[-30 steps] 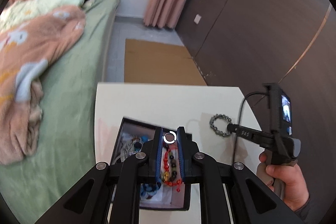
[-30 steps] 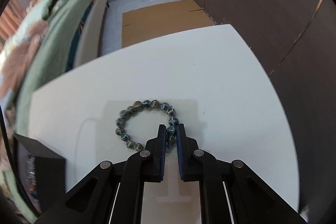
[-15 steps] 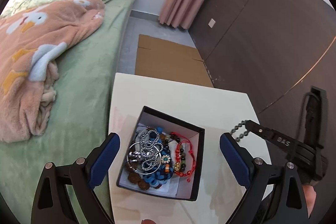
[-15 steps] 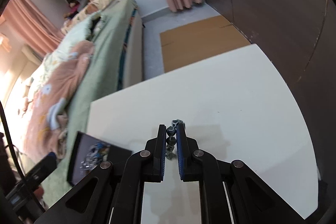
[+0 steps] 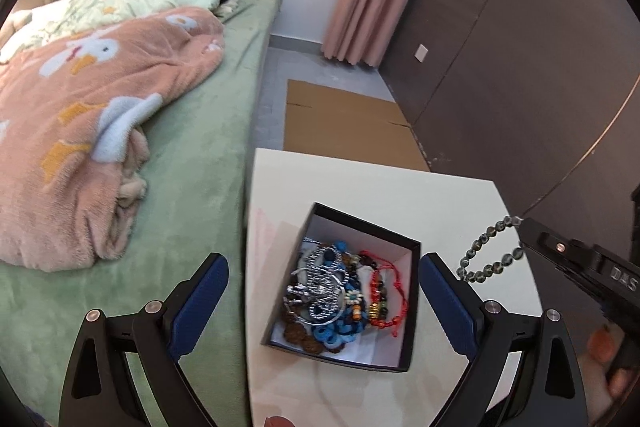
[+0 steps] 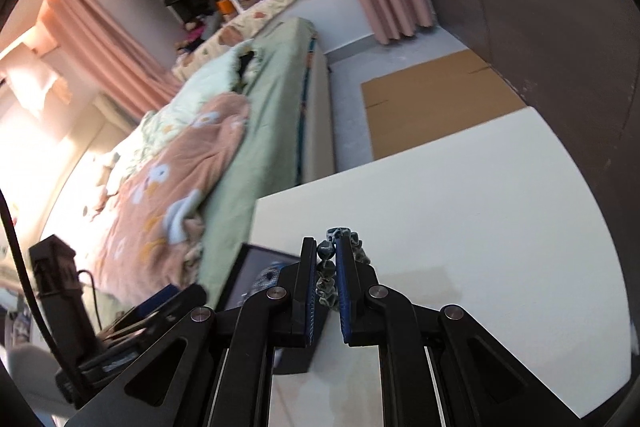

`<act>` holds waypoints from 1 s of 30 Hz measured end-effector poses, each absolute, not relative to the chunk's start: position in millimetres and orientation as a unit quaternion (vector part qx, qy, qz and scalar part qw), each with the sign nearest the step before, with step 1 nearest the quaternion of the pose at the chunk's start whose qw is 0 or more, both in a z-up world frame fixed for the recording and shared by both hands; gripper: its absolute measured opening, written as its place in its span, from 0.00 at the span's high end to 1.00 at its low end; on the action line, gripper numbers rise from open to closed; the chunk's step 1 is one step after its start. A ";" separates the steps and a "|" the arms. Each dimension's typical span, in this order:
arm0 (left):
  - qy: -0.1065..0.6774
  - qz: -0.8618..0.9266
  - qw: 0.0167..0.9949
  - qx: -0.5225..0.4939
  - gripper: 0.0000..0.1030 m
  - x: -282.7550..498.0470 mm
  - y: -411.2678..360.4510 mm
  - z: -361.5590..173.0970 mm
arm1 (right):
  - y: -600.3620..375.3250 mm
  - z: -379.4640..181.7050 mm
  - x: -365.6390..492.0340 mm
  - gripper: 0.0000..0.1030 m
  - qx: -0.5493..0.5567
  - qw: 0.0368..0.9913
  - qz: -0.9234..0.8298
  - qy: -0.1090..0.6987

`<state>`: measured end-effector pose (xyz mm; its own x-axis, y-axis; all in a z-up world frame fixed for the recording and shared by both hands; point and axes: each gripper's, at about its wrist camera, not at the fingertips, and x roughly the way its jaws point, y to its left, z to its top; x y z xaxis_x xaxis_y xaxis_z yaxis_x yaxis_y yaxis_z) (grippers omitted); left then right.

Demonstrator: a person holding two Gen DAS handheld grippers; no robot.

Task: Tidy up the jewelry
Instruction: 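Carry the grey bead bracelet with the right gripper over the black box, then lower the grey bead bracelet into the black box and open the right gripper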

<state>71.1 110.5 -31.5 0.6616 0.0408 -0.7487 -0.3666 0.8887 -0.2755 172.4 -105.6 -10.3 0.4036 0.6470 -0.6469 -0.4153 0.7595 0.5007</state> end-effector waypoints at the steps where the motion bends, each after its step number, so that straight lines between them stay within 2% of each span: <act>1: 0.394 0.118 0.888 -0.207 0.07 70.3 112.5 -31.2 | -101.3 -7.6 167.5 0.89 0.128 0.827 0.328 0.437; 10: 0.379 0.141 0.885 -0.232 0.07 58.0 141.9 -24.2 | -78.8 7.5 143.9 0.89 0.130 0.817 0.382 0.413; 23: 0.361 0.140 0.891 -0.238 0.07 49.3 154.7 -10.7 | -45.0 -2.1 145.9 0.88 0.163 0.786 0.424 0.419; 24: 0.360 0.140 0.891 -0.238 0.06 48.4 155.3 -9.8 | -42.2 -5.4 147.5 0.85 0.160 0.787 0.417 0.426; 25: 0.359 0.140 0.892 -0.238 0.06 47.6 156.3 -9.2 | -38.9 -13.0 151.0 0.67 0.157 0.784 0.406 0.443; 26: 0.359 0.140 0.892 -0.238 0.06 46.8 157.2 -9.1 | -38.2 -17.6 153.6 0.44 0.158 0.781 0.400 0.453; 28: 0.360 0.139 0.891 -0.239 0.06 45.5 157.9 -9.4 | -44.8 -27.6 156.8 0.34 0.172 0.779 0.385 0.464; 30: 0.362 0.137 0.891 -0.238 0.06 44.5 157.5 -9.8 | -53.5 -31.4 158.6 0.34 0.178 0.782 0.372 0.467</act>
<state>44.5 157.5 -9.8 0.7006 0.0713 -0.7099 -0.4155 0.8497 -0.3247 158.6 -53.5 -31.4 0.2872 0.7488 -0.5973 -0.4156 0.6592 0.6267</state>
